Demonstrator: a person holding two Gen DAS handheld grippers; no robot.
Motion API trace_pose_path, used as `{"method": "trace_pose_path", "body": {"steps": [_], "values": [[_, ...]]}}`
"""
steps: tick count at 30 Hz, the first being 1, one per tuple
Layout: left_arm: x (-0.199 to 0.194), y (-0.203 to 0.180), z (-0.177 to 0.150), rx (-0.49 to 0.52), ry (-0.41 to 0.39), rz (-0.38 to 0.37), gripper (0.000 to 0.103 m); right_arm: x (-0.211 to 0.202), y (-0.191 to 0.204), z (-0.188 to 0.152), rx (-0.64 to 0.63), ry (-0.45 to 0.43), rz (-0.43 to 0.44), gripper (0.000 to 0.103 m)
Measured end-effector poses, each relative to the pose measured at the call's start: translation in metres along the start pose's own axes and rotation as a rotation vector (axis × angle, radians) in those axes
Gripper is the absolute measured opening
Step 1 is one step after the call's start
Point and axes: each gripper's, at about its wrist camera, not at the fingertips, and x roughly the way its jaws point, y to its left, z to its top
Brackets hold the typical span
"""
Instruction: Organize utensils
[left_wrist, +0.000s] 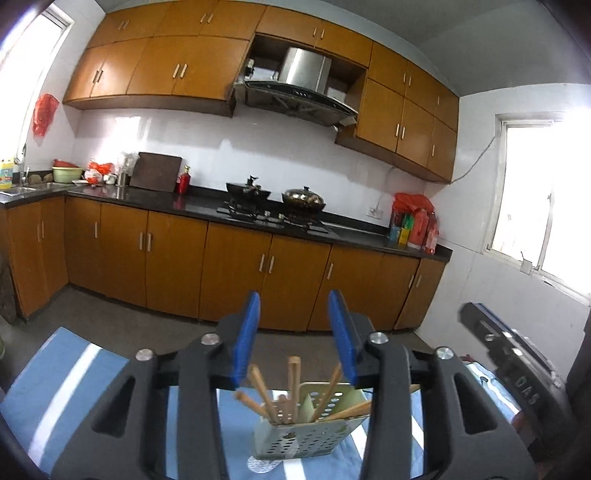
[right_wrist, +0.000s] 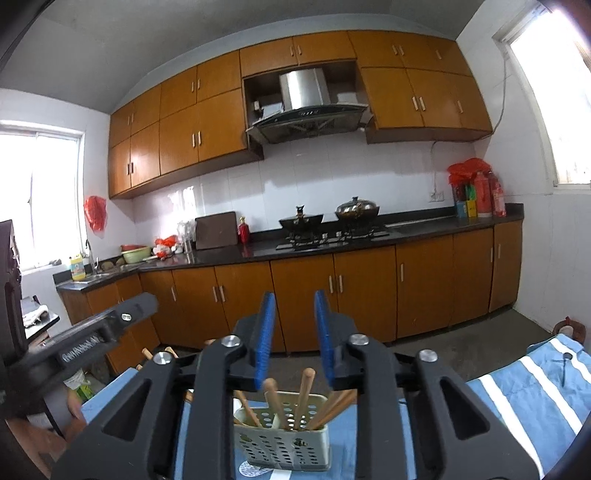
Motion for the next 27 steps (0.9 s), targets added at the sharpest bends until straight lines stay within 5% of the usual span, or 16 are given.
{"method": "trace_pose_path", "body": {"steps": [4,9,11,14,27], "values": [[-0.031,0.008,0.001,0.022,-0.019,0.017,0.057,-0.029,-0.004,0.004,-0.011,-0.023,-0.018,0.042],[-0.082,0.011,-0.013,0.103,-0.031,0.055,0.090,-0.069,-0.001,-0.003,-0.050,-0.030,-0.041,0.068],[-0.105,0.010,-0.023,0.137,-0.035,0.070,0.098,-0.081,0.001,-0.008,-0.060,-0.026,-0.051,0.090],[-0.135,0.009,-0.043,0.176,-0.029,0.092,0.099,-0.104,0.007,-0.020,-0.067,-0.013,-0.060,0.101],[-0.208,0.001,-0.143,0.213,0.021,0.199,0.099,-0.155,0.039,-0.101,-0.099,0.144,-0.132,0.101]]}}
